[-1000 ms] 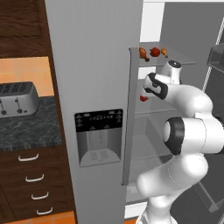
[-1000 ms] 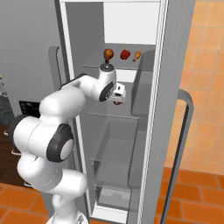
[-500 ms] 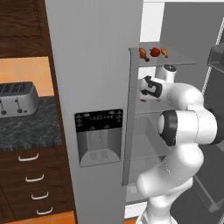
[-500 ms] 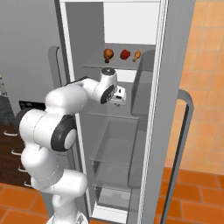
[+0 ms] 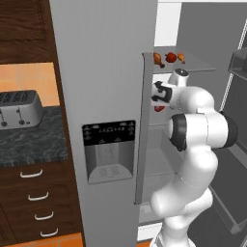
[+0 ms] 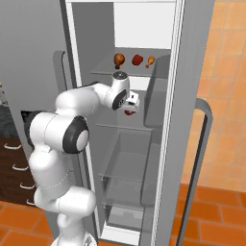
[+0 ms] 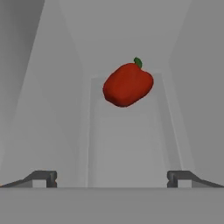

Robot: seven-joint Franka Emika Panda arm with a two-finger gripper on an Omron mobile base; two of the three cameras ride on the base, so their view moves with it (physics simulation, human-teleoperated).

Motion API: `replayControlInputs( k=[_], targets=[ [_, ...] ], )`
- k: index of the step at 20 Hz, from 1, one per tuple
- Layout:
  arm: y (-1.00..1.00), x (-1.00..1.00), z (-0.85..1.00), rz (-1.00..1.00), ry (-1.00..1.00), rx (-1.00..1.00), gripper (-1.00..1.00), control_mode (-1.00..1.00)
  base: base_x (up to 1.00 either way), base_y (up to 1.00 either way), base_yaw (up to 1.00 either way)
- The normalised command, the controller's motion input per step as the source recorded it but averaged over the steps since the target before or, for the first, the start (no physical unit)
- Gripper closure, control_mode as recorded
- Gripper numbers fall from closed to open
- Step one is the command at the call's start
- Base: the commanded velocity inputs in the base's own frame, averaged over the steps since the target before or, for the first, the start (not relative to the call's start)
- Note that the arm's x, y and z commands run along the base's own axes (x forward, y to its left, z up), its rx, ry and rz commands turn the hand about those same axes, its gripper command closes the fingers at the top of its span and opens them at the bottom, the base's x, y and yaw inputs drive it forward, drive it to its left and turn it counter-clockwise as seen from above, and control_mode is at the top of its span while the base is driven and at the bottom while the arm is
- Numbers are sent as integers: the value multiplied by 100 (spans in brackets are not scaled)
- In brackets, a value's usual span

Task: Place one bell pepper and one chicken drumstick in each tupperware on the nearby counter, to pack two identical lunches.

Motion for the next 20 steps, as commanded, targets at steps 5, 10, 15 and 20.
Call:
replayControlInputs(
  k=[5, 10, 15, 20],
  targets=[
    [0, 15, -21, 0, -1, 0, -100, -100, 0, 0, 0],
    [-2, 20, -15, -2, 0, 0, -100, -100, 0, 0, 0],
    [-2, 35, 0, -3, 0, 0, -100, -100, 0, 0, 0],
    [-9, 18, -9, -5, 0, 0, -100, -100, 0, 0, 0]
  ],
)
